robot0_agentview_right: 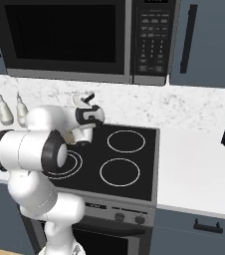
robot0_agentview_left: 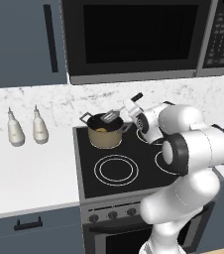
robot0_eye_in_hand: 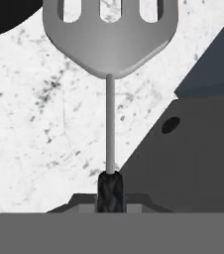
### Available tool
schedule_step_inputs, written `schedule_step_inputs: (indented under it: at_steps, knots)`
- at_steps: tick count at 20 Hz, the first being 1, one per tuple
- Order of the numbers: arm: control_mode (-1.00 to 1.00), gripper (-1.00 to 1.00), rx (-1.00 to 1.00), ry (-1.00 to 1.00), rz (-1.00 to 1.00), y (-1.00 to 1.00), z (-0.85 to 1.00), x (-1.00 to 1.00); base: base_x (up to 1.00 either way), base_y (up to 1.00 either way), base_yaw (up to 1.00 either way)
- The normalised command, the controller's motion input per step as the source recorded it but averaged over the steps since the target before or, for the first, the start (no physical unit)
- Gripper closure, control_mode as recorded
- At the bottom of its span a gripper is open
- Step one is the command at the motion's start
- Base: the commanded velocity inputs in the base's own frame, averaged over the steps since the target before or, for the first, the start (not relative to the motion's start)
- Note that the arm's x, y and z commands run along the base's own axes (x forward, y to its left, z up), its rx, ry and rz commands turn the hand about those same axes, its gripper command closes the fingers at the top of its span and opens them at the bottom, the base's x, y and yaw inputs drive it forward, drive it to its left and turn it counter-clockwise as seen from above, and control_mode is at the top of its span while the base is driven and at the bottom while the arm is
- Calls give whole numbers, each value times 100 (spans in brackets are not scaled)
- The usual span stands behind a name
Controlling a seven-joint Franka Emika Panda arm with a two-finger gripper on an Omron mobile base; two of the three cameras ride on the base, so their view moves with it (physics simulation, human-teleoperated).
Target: Put the mushroom and potato in the pot. Retrieve the spatula and lightly stir the vegetables in the pot.
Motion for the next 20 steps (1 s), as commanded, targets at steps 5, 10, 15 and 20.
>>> schedule_step_inputs:
  at_steps: [5, 10, 15, 20]
  knots:
    - [-100, 100, -14, 14, 0, 0, -8, 26, 0, 0, 0]
    - [-100, 100, -13, 18, 0, 4, -23, 35, 0, 0, 0]
    - [-100, 100, -12, 21, 0, 9, -41, 37, 0, 0, 0]
    - [-100, 100, -5, 10, 2, 16, -41, 37, 0, 0, 0]
